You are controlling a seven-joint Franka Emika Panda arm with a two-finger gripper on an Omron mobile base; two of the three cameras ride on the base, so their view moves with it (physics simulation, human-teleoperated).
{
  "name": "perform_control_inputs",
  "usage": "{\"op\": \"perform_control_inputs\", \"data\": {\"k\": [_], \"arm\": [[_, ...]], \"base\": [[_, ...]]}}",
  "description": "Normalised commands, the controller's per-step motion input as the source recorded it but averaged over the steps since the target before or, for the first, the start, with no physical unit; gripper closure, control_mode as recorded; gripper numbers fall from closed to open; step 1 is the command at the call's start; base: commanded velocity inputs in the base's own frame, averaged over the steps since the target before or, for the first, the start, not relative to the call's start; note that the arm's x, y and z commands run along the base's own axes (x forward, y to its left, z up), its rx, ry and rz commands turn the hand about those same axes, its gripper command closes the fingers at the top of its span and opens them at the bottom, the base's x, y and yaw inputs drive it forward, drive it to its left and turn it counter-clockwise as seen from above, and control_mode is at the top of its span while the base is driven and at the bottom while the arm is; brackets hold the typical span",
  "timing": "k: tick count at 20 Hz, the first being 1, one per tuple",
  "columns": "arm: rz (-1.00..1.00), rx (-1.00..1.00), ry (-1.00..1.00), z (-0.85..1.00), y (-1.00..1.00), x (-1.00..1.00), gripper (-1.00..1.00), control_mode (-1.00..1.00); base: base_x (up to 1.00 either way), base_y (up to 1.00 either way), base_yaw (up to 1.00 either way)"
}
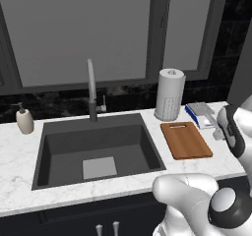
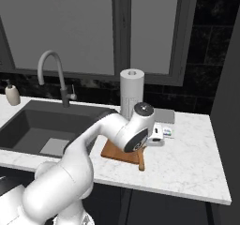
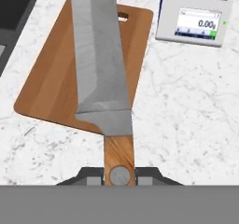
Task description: Pick up the knife from the drawer and place it on the cutting board. Then place the meat from the plate to the cutting board.
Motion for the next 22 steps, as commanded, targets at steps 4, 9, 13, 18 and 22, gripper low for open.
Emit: {"op": "perform_control_inputs", "data": {"k": [4, 9, 13, 18, 22], "arm": [[0.21, 0.00, 0.18, -0.12, 0.00, 0.18, 1.00, -1.00], [0.24, 0.00, 0.15, -0.21, 0.01, 0.07, 1.00, -1.00], [0.16, 0.00, 0.05, -0.43, 0.07, 0.07, 1.00, -1.00], [0.09, 0.00, -0.02, -0.38, 0.22, 0.43, 1.00, -1.00], [0.04, 0.00, -0.02, -0.30, 0.21, 0.54, 1.00, -1.00]], "base": [[0.00, 0.00, 0.00], [0.00, 0.00, 0.00], [0.00, 0.00, 0.00], [0.00, 0.00, 0.00], [0.00, 0.00, 0.00]]}}
